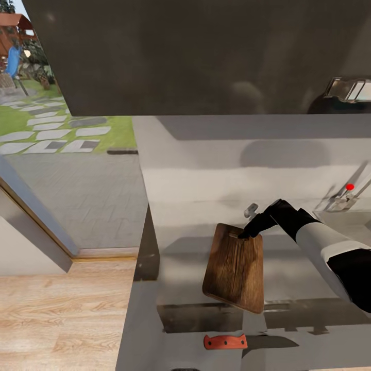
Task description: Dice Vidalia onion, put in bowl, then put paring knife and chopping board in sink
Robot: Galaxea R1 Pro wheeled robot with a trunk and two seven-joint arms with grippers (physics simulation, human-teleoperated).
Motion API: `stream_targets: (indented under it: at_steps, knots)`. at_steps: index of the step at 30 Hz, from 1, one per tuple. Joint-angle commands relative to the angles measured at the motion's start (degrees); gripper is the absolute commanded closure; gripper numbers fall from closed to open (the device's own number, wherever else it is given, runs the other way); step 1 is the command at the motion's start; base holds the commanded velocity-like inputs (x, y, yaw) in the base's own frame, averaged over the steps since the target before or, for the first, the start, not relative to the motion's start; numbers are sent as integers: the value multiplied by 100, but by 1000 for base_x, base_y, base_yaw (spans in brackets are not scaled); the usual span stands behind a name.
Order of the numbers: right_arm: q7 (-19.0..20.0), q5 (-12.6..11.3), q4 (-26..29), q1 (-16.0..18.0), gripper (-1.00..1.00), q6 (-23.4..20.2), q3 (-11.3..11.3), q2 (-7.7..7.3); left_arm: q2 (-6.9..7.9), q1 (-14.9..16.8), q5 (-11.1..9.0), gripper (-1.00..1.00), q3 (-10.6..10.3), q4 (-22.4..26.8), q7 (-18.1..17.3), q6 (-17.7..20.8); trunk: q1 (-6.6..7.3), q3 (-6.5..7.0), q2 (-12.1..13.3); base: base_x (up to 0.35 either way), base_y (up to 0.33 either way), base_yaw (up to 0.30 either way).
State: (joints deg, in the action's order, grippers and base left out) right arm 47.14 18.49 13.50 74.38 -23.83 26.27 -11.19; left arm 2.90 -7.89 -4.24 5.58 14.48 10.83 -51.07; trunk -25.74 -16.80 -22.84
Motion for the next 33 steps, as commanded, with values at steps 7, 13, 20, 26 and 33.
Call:
stream_targets:
  at_steps: [7,13,20,26,33]
  knots:
    - [16,49,12,-2,-100,-17,-14,-3,0,-2,-41,-100,-13,11,-11,-8,-4,-36,-8,0,0,0]
    - [15,49,12,-2,100,-17,-10,2,0,-2,-41,-100,-13,11,-11,-8,-4,-37,-8,0,0,0]
    - [15,49,12,-2,100,-17,-8,3,0,-2,-41,-100,-13,11,-11,-8,-4,-37,-8,0,0,0]
    - [13,49,12,-2,100,-17,-11,1,0,-2,-41,-100,-13,11,-11,-8,-4,-37,-8,0,0,0]
    - [0,49,13,-2,100,-17,-17,-11,0,-2,-41,-100,-13,11,-11,-8,-4,-37,-8,0,0,0]
